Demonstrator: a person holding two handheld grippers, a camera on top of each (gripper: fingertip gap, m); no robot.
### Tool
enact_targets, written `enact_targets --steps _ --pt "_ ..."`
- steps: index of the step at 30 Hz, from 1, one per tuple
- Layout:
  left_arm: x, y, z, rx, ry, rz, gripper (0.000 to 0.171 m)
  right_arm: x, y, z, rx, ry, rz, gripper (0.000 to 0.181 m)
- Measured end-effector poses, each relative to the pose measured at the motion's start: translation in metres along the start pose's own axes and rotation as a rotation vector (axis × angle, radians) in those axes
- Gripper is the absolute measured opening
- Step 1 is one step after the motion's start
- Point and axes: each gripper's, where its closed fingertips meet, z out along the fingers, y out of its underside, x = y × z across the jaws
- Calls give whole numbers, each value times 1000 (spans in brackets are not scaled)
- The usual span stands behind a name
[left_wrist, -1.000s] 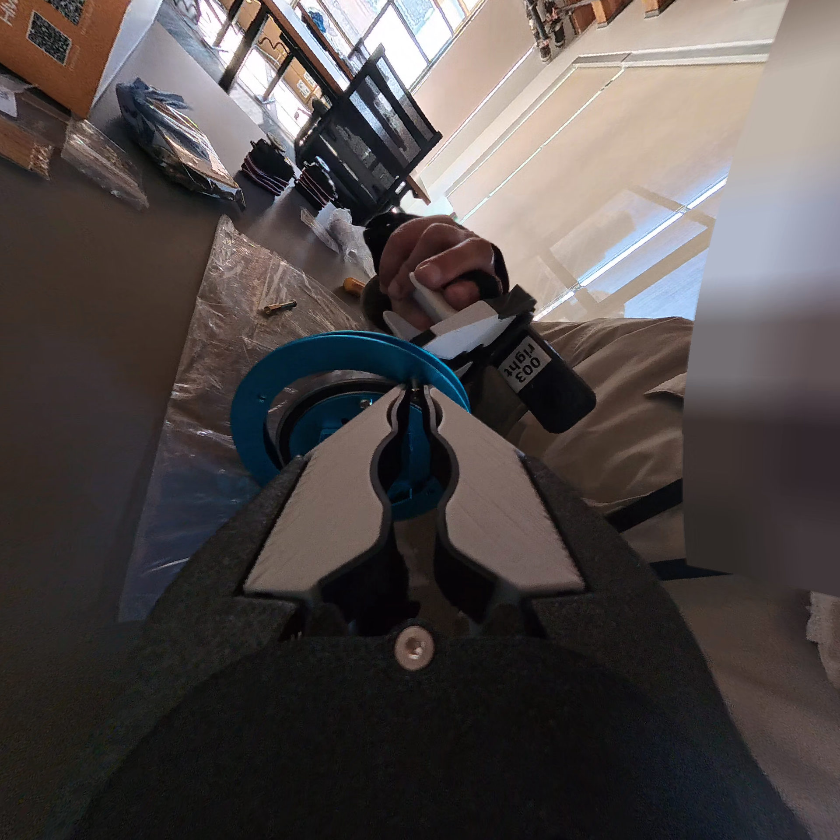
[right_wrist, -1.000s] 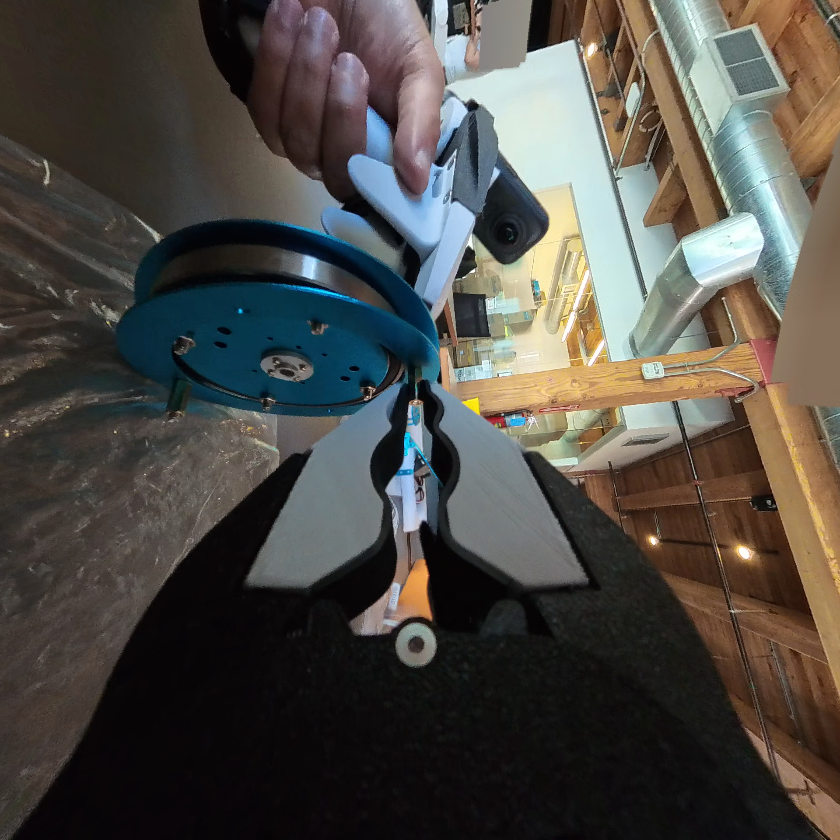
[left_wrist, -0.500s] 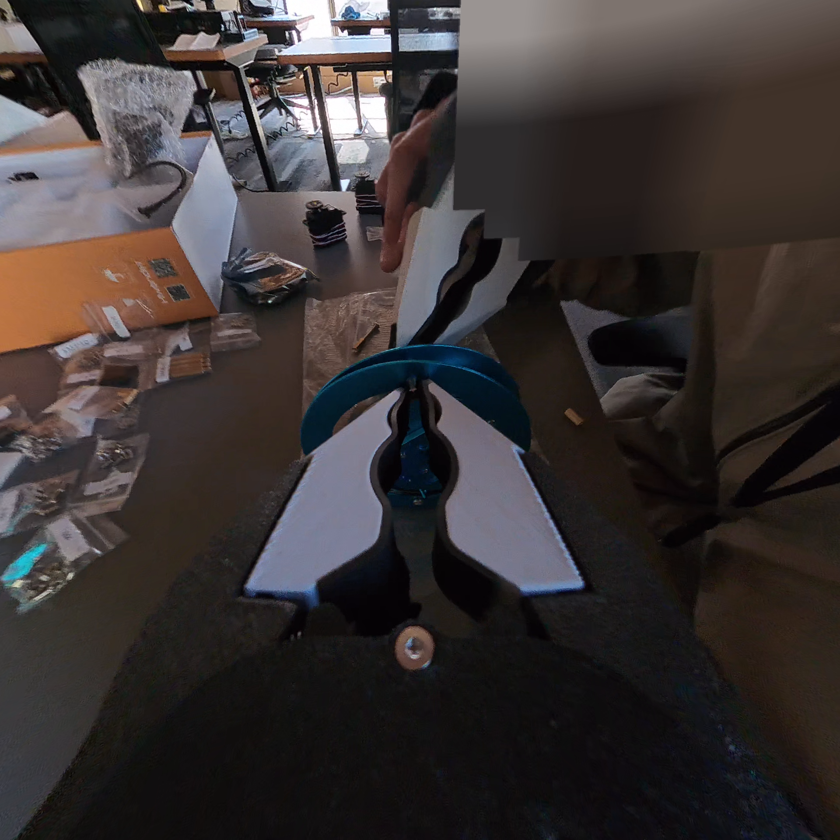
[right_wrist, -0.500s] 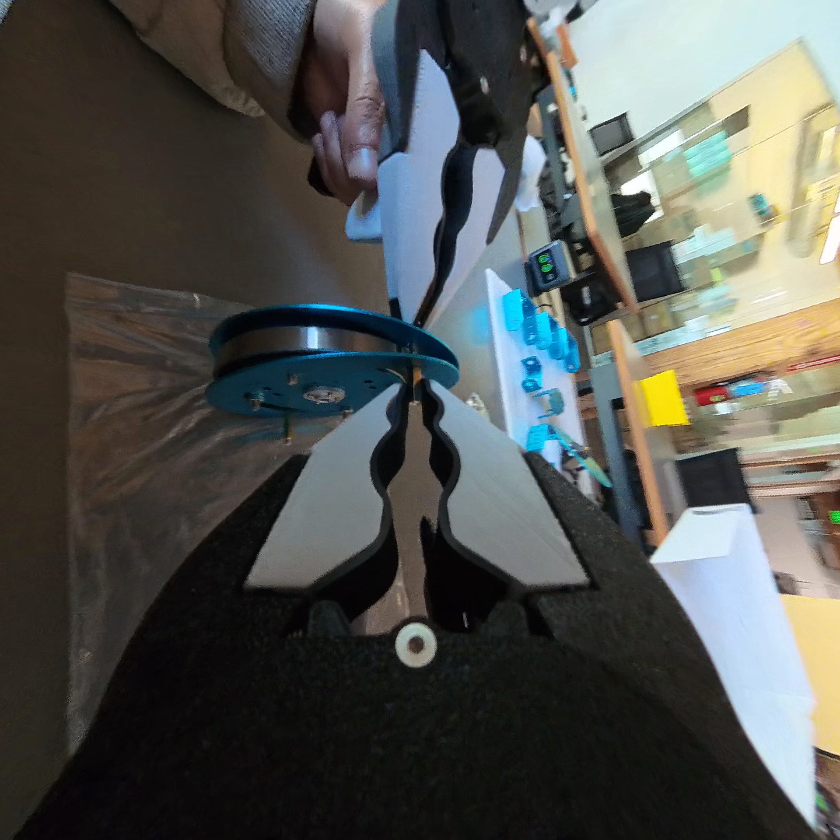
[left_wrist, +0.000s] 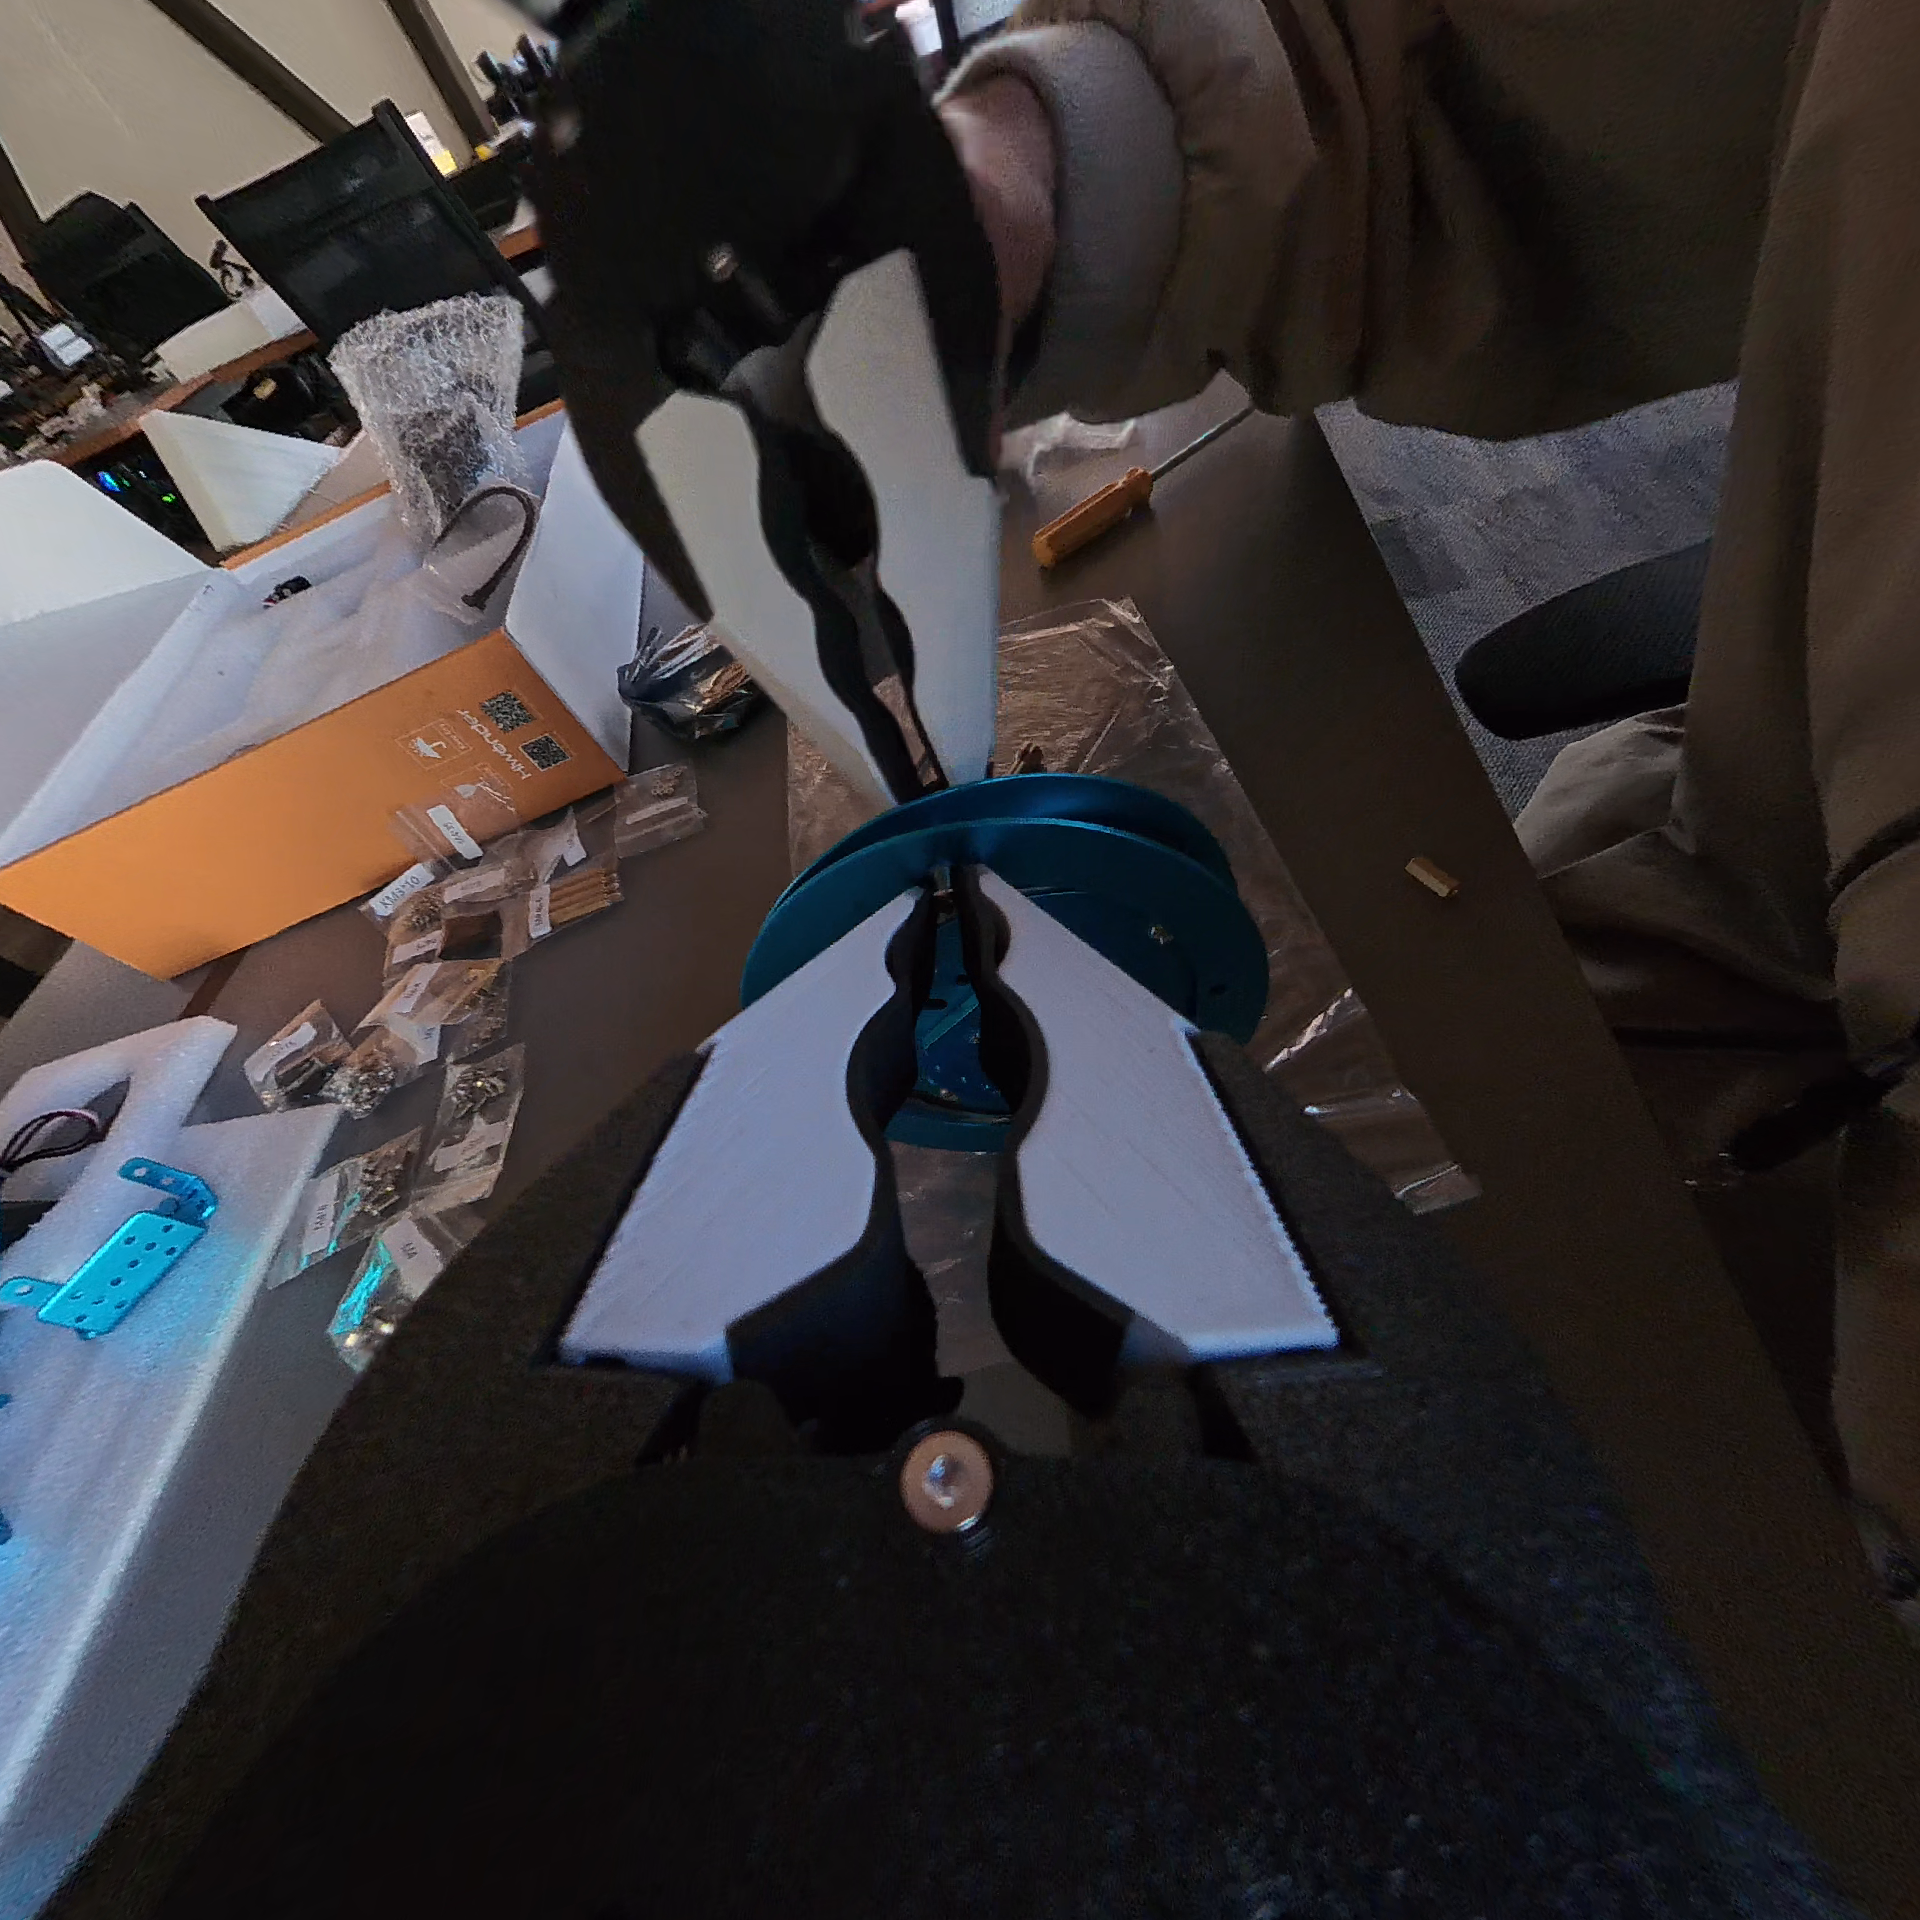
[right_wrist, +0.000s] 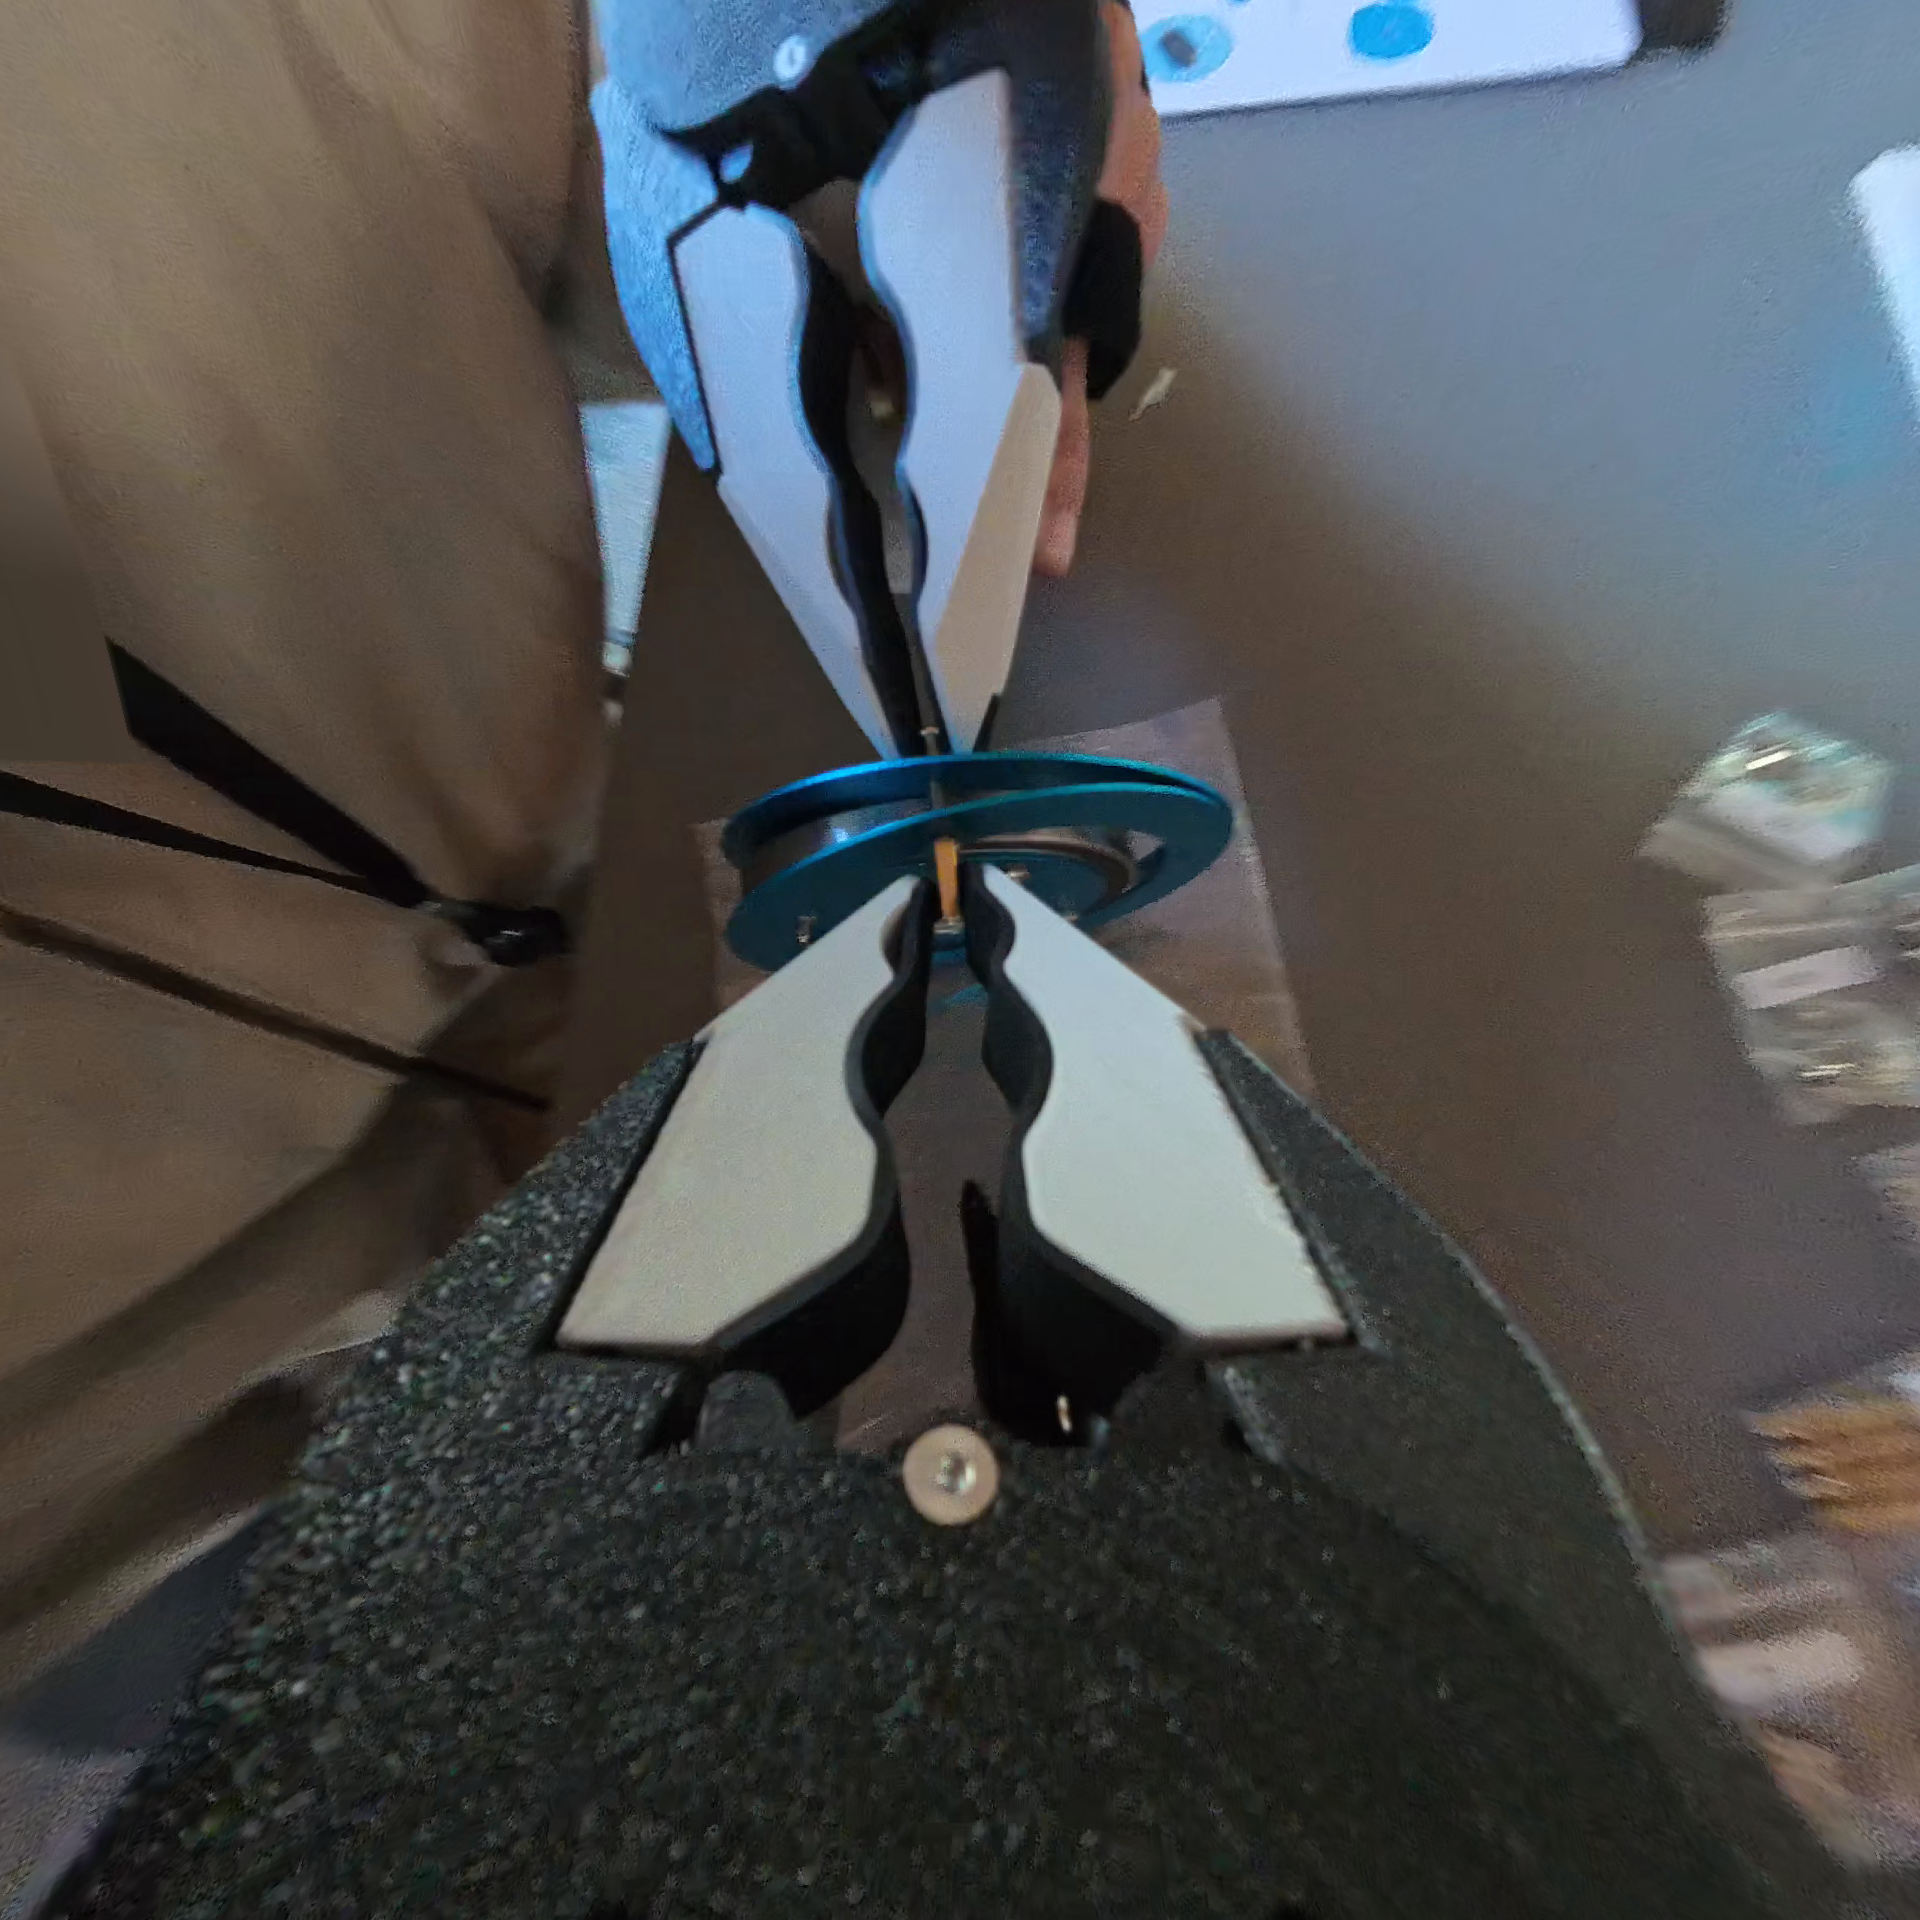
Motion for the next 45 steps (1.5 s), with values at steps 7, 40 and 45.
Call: enact_targets --steps 7,40,45 --pt "7 -2 0 4 -46 179 2 -16 2 -1 -73 -610 585 4" --pt "14 11 -11 -603 285 -686 10 -3 -16 7 -106 738 -950 5" --pt "19 7 -11 -658 472 -857 4 -4 -18 4 -147 1033 -1315 5"
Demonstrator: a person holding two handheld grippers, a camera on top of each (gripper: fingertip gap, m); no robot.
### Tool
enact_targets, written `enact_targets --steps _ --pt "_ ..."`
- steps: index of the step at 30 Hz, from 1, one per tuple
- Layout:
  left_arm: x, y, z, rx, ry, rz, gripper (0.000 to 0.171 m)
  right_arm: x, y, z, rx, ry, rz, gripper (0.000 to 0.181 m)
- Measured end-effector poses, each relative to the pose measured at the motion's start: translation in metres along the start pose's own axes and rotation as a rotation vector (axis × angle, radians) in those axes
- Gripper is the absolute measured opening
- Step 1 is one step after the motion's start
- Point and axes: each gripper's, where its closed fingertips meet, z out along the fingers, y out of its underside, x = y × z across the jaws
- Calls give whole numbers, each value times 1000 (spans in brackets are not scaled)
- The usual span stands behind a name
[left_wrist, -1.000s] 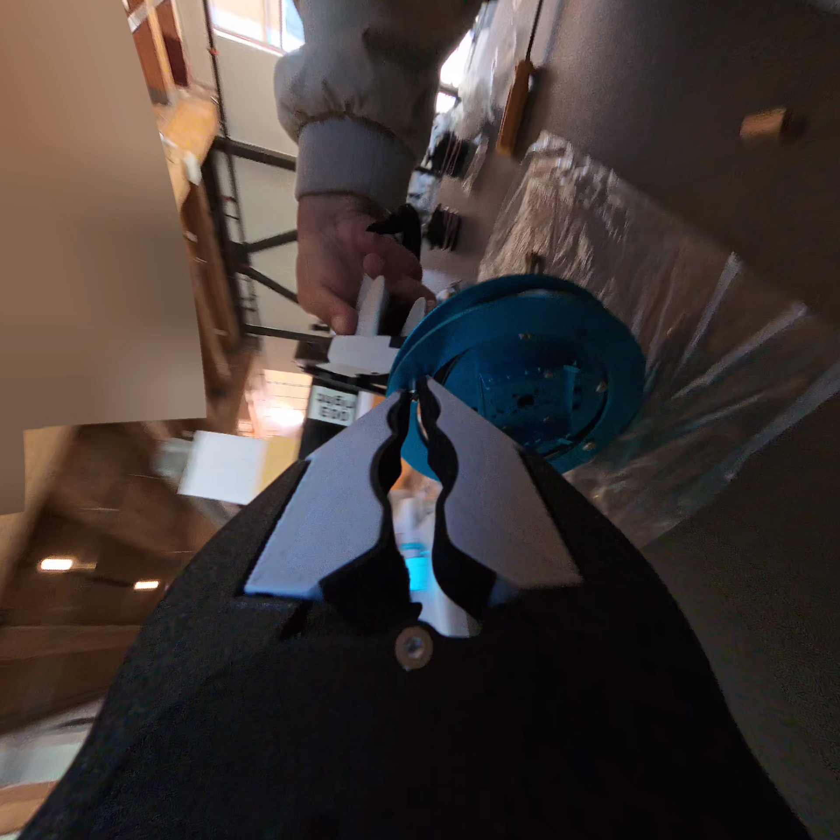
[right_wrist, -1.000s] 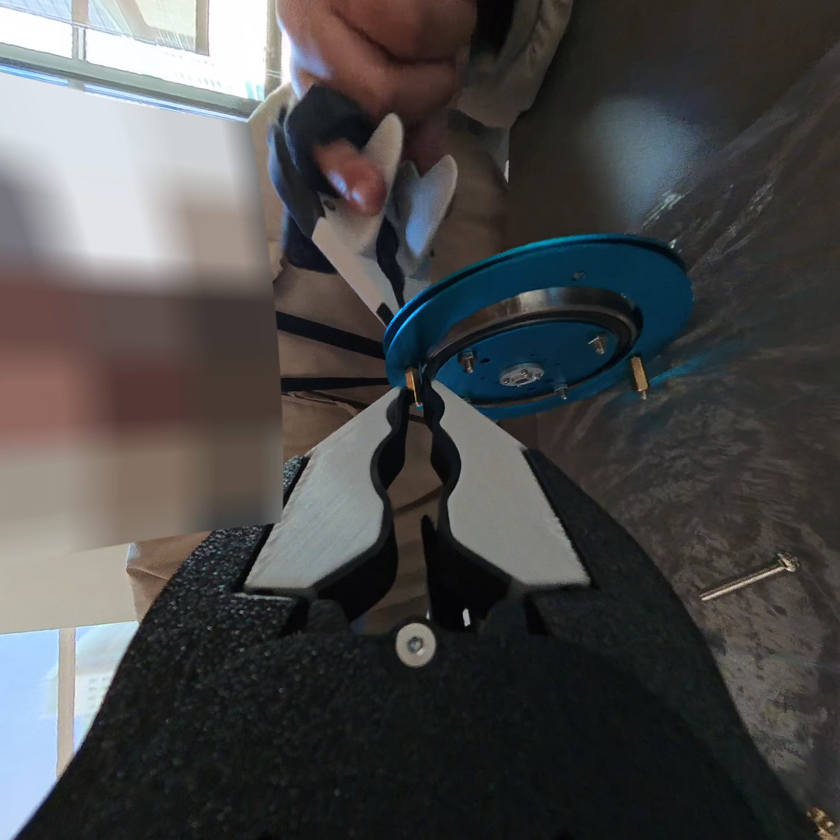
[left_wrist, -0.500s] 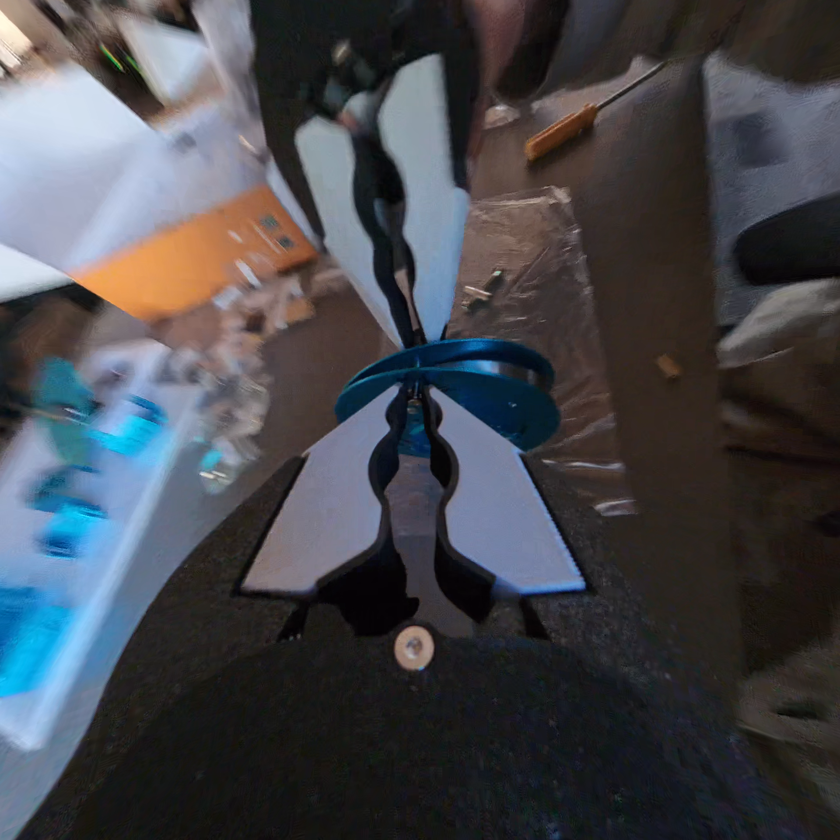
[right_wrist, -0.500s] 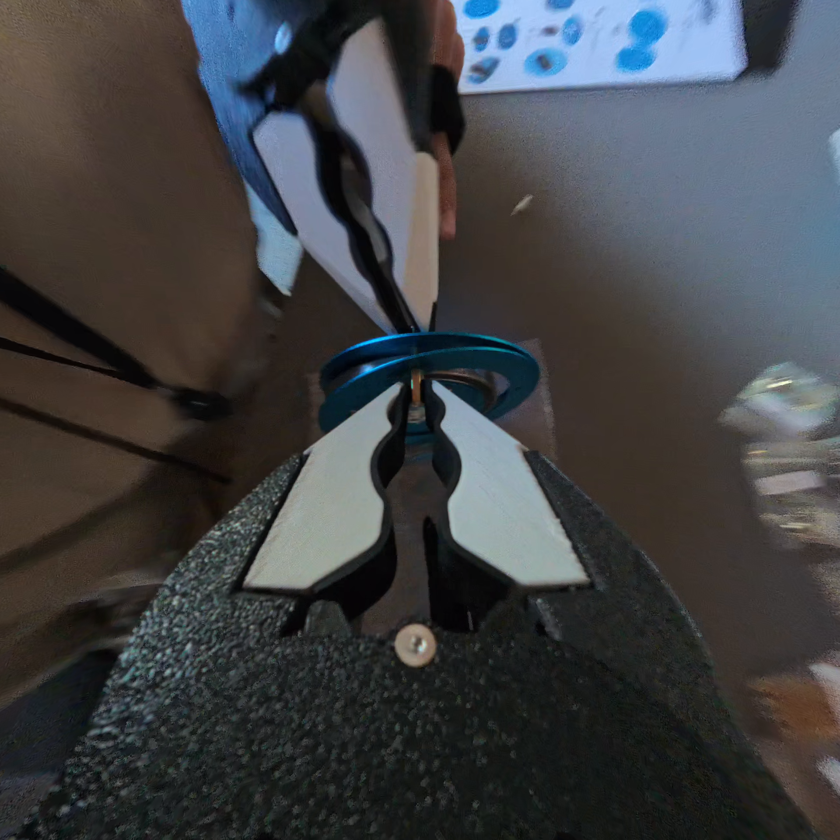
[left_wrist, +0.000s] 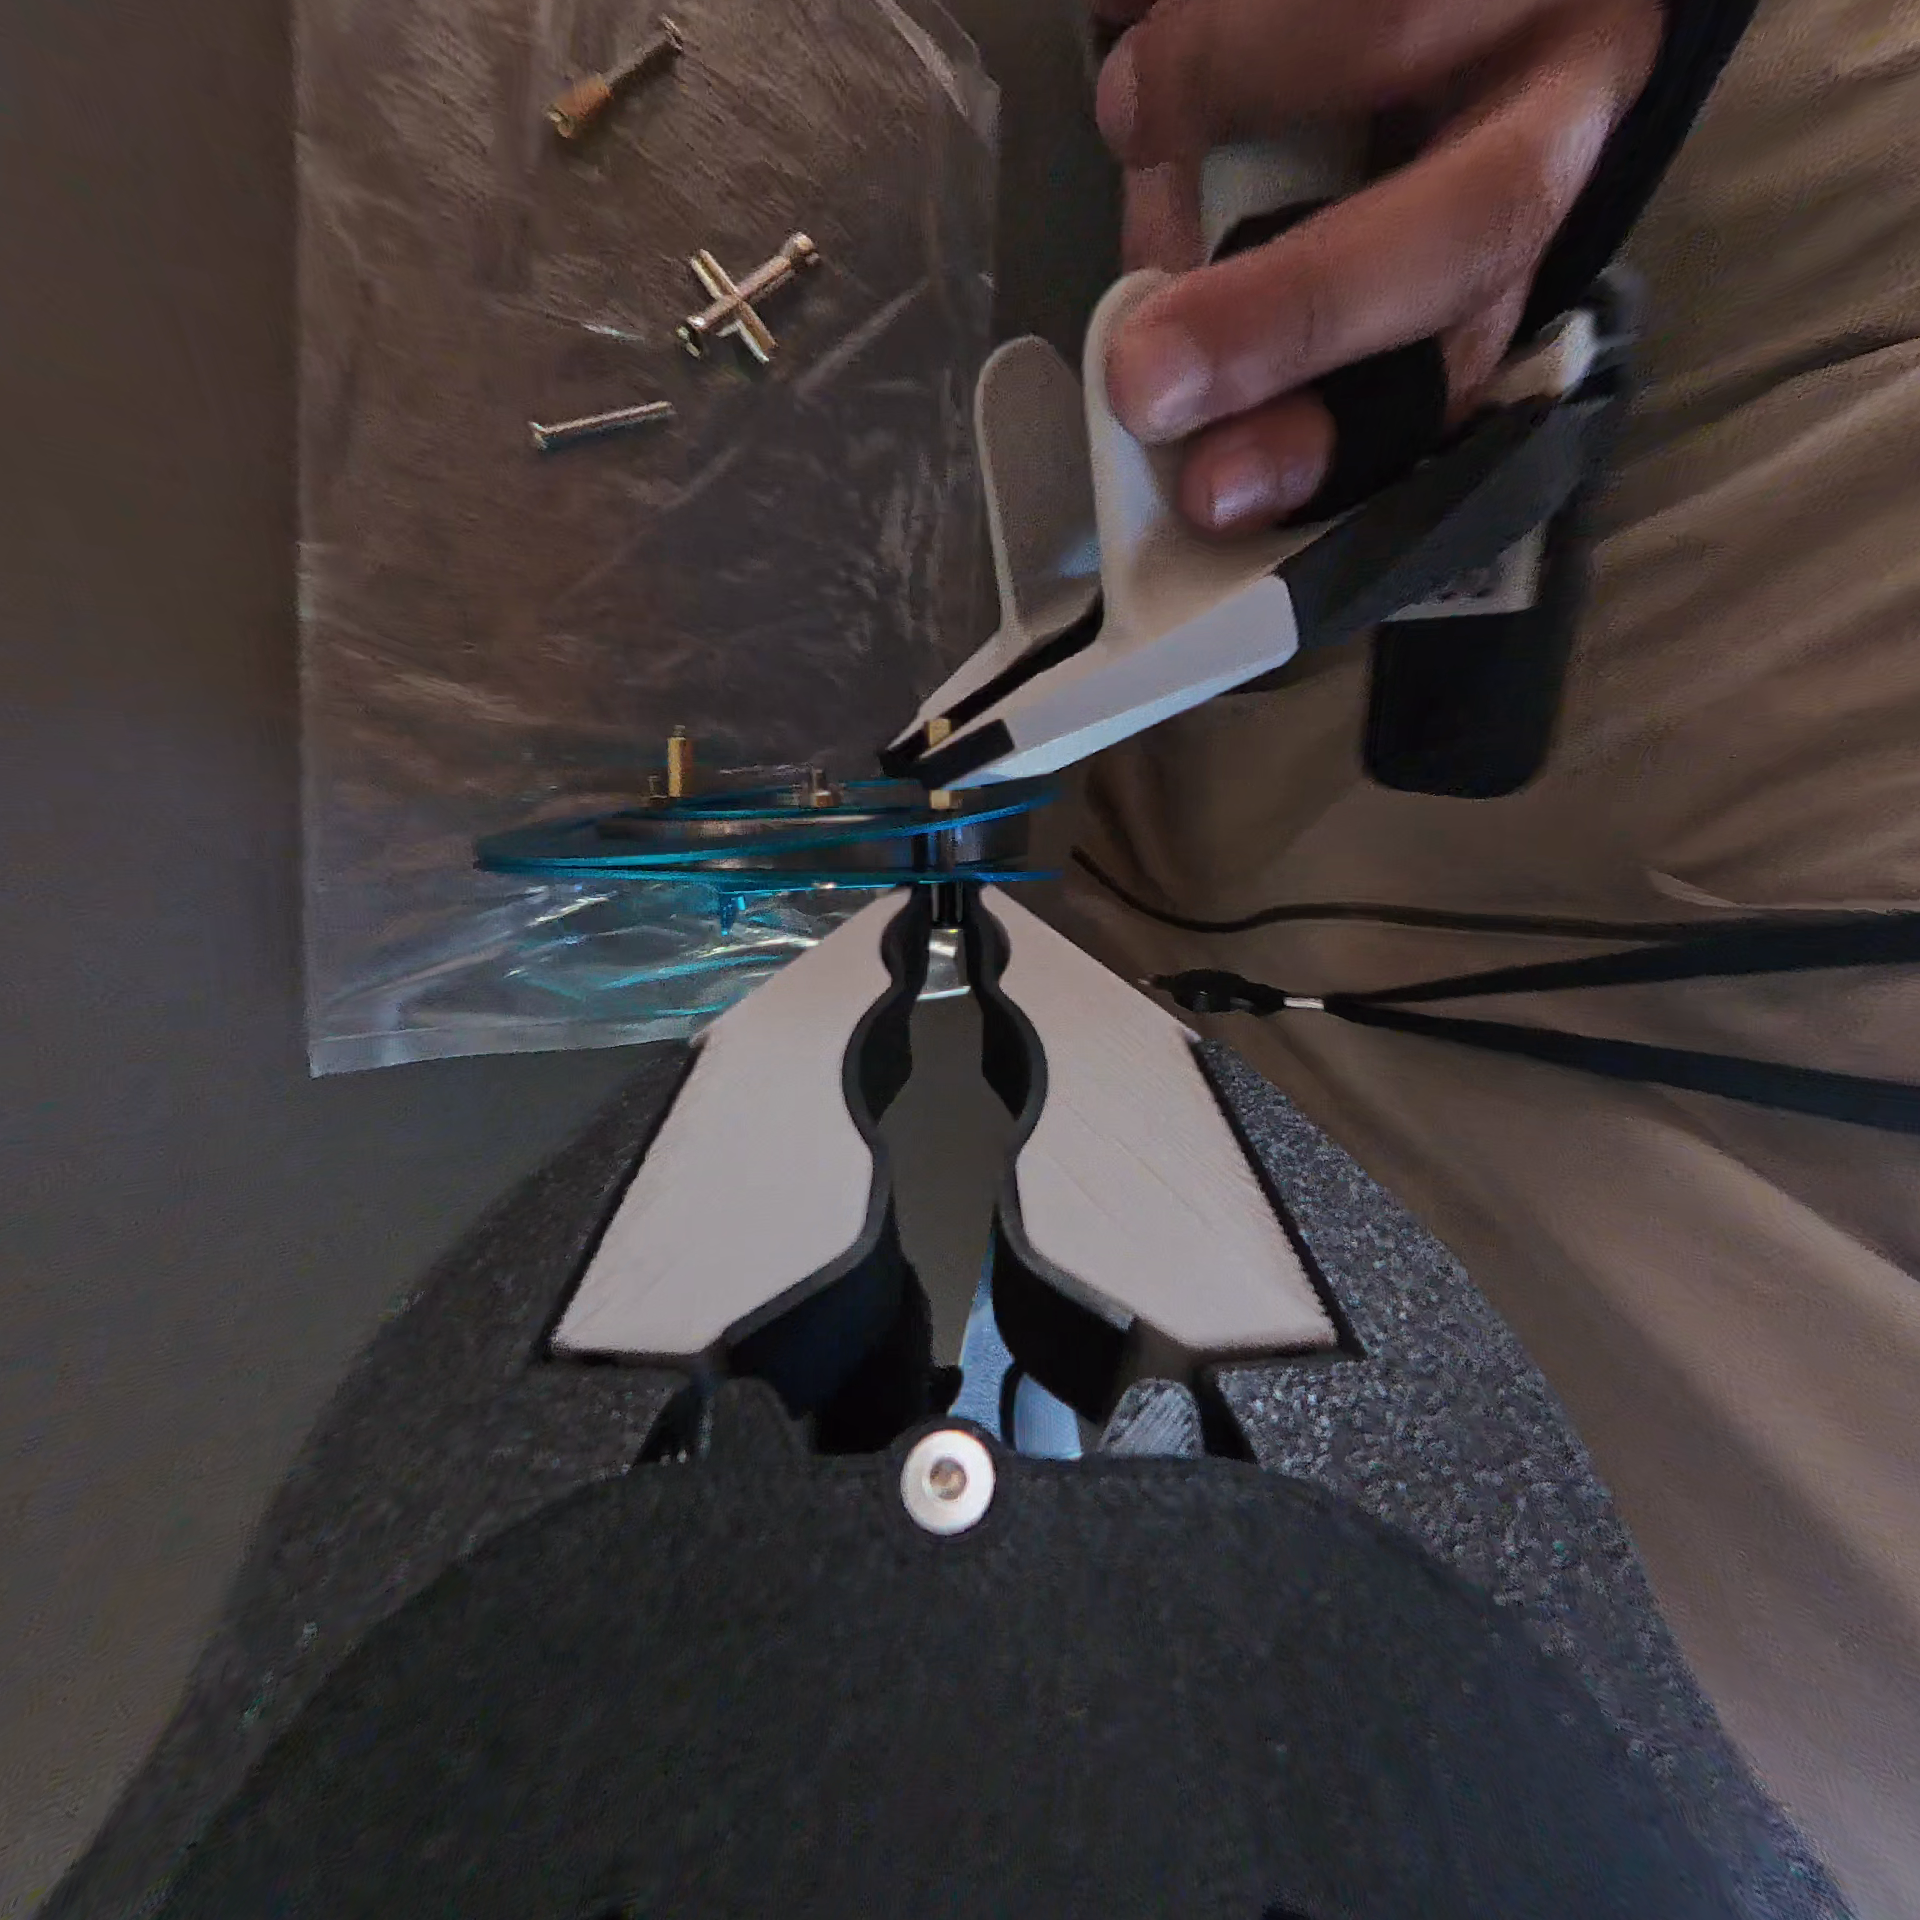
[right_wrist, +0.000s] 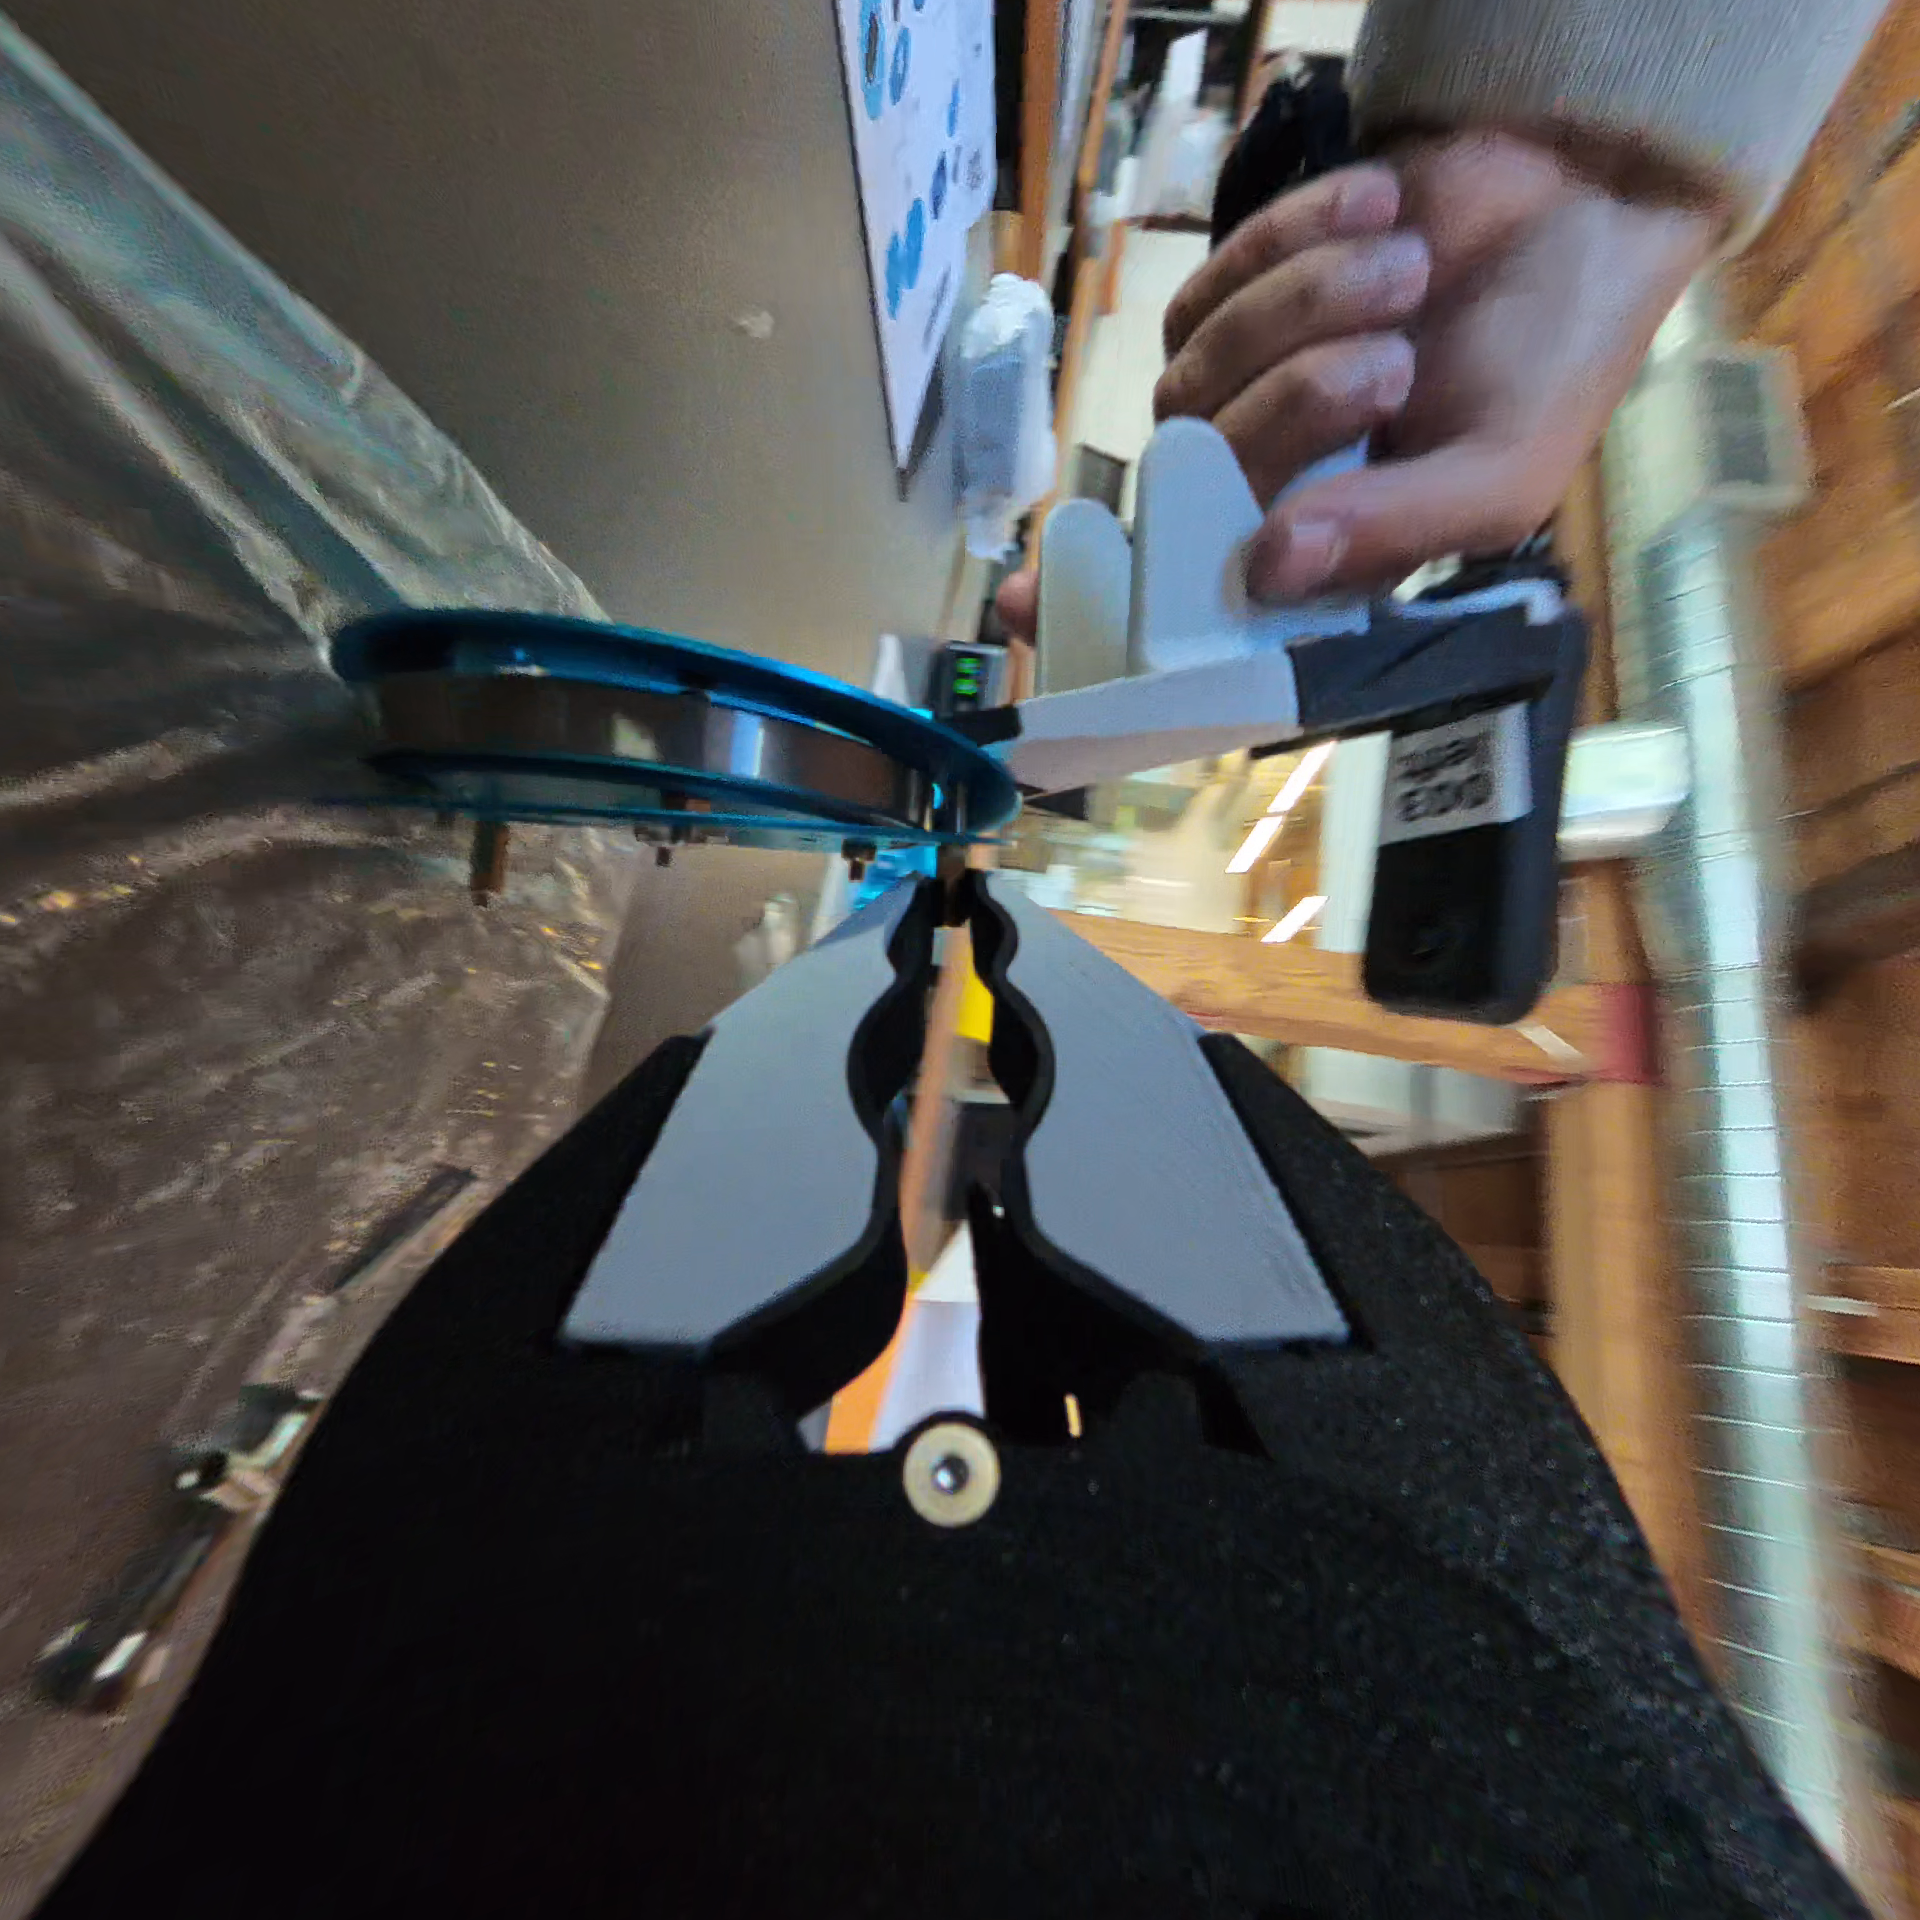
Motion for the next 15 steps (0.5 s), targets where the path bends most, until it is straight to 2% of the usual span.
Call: enact_targets --steps 3,5,9,15 --pt "-1 -2 0 -17 17 -1 4 1 1 -2 -31 121 -169 5" --pt "-8 -5 -3 -36 -110 114 3 1 5 0 -56 97 -122 4" --pt "-17 -6 -6 -97 -428 410 3 -2 4 -1 -26 -160 259 4" --pt "-17 -8 -4 -24 -680 670 3 -7 0 -4 34 -535 845 4"
